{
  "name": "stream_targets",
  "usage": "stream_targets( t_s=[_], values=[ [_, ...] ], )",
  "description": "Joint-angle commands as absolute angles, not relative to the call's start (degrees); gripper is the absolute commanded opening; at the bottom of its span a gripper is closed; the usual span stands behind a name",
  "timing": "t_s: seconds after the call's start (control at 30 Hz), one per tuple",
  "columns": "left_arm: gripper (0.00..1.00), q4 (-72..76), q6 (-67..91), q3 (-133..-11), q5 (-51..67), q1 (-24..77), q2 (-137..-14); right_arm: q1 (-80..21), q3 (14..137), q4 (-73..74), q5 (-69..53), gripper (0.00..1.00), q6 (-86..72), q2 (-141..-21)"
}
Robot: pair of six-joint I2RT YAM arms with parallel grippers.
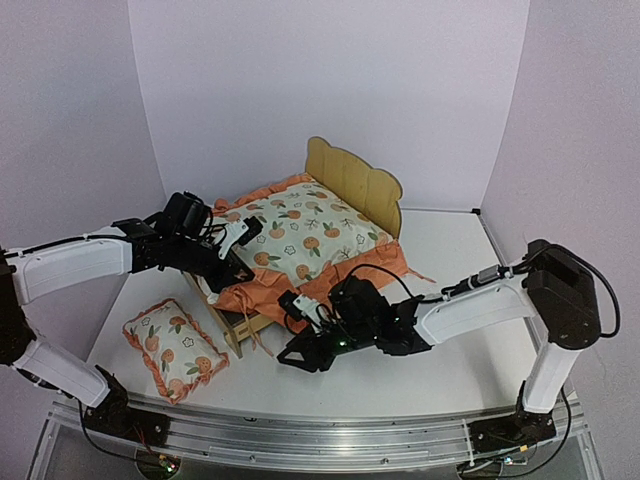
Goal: Set up the pet bed
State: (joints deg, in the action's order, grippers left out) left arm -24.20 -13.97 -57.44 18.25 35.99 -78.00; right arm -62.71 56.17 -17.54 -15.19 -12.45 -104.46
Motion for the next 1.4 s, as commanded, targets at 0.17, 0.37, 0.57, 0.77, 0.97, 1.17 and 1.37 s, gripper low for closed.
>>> stream_targets(
  t_s=[0.17,0.37,0.57,0.77,0.97,1.17,1.37],
  values=[
    [0.00,-21.06,-12.45,-56.41,18.37,36.04,-77.96,-66.48,62.95,-29.47,-0.17,0.44,-9.86,-117.02],
    [0.00,-20.86,-11.93,-55.78,18.23,36.04,-77.79,-66.43,68.28,-30.36,3.44,0.55,-6.21,-123.95],
    [0.00,-20.27,-11.26,-54.93,18.11,36.05,-77.48,-66.44,72.92,-31.01,3.34,0.56,-8.49,-129.62],
    [0.00,-20.11,-10.46,-54.46,17.65,36.04,-77.23,-66.36,75.33,-31.83,3.95,0.31,-10.56,-132.61],
    [0.00,-20.25,-7.22,-55.38,12.11,35.53,-76.87,-66.24,69.93,-31.91,3.91,0.00,-10.08,-127.04],
    [0.02,-20.55,-4.15,-52.60,9.32,34.89,-75.91,-66.21,61.87,-30.69,-2.64,0.00,-10.98,-117.01],
    [0.35,-20.15,-14.14,-50.81,11.64,34.28,-73.96,-66.18,60.71,-25.03,-11.72,0.00,-12.08,-111.13]
  ],
)
